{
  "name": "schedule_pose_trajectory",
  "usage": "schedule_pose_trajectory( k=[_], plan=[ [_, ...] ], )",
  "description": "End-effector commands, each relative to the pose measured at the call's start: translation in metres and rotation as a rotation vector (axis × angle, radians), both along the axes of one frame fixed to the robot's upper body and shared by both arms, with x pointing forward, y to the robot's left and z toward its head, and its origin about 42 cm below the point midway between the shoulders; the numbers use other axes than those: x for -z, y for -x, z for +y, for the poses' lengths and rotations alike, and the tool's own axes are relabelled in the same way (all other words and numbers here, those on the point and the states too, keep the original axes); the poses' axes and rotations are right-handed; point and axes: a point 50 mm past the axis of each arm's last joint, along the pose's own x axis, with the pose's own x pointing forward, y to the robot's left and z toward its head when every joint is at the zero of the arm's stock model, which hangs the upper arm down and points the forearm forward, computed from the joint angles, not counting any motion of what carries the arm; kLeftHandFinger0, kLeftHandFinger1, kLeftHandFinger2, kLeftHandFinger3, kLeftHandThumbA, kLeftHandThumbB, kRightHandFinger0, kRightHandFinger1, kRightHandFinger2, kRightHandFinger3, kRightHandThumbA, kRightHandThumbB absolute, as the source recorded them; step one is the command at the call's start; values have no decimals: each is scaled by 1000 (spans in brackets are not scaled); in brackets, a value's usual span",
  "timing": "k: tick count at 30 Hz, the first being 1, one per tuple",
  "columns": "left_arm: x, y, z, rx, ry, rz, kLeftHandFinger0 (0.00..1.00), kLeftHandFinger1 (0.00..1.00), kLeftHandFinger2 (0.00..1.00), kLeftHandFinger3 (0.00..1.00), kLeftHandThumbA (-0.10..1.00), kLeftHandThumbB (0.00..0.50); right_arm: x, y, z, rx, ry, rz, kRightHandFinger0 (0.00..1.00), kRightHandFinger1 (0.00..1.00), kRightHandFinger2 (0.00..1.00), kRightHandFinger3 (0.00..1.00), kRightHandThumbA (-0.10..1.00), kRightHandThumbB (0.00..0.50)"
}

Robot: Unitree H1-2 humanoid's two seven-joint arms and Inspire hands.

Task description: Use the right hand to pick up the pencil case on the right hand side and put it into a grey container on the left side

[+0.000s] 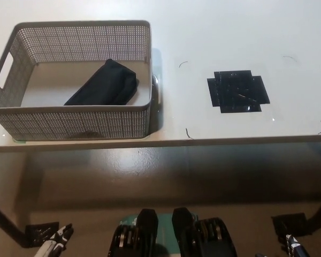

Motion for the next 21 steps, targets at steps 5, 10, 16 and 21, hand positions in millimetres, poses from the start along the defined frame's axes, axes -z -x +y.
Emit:
schedule_pose_trajectory(
  k=[5, 10, 16, 21],
  plan=[
    [-13, -8, 3, -2, 23, -93, 1000, 1000, 1000, 1000, 1000, 306, -12, -14, -6, -42, 0, -98, 1000, 1000, 1000, 1000, 1000, 281],
    [-14, -8, 3, 11, -6, -95, 1000, 1000, 1000, 1000, 1000, 269, -12, -14, -6, -38, -16, -100, 1000, 1000, 1000, 1000, 1000, 313],
    [-21, -13, 9, 9, 0, -104, 1000, 1000, 1000, 1000, 974, 259, -14, -23, 0, -37, -48, -111, 1000, 1000, 1000, 1000, 1000, 330],
    [-22, -12, 5, 14, -6, -101, 1000, 1000, 1000, 1000, 952, 213, -16, -21, -4, -41, -47, -112, 1000, 1000, 1000, 1000, 1000, 379]
  ],
)
